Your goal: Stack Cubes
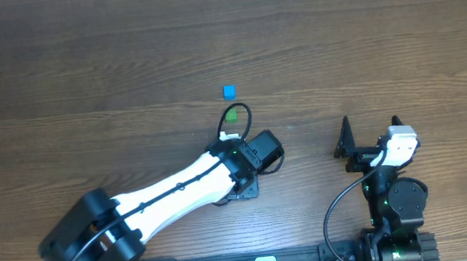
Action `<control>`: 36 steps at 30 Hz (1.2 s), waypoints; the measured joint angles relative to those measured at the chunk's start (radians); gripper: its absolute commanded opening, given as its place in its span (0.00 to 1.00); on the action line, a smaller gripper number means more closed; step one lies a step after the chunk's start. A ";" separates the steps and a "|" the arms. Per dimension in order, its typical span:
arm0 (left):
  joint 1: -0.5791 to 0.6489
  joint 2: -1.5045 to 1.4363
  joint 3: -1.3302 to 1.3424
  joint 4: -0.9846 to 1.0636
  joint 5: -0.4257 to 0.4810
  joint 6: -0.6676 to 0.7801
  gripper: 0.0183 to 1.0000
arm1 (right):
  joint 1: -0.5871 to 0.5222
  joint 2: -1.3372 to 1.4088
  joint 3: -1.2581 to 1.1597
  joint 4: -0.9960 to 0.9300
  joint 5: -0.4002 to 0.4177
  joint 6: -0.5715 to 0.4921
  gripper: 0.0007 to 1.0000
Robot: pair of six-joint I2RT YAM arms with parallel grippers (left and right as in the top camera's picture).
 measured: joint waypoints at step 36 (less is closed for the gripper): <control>0.205 0.130 0.279 0.005 -0.031 0.195 0.02 | 0.000 0.000 0.000 0.000 0.000 0.000 0.99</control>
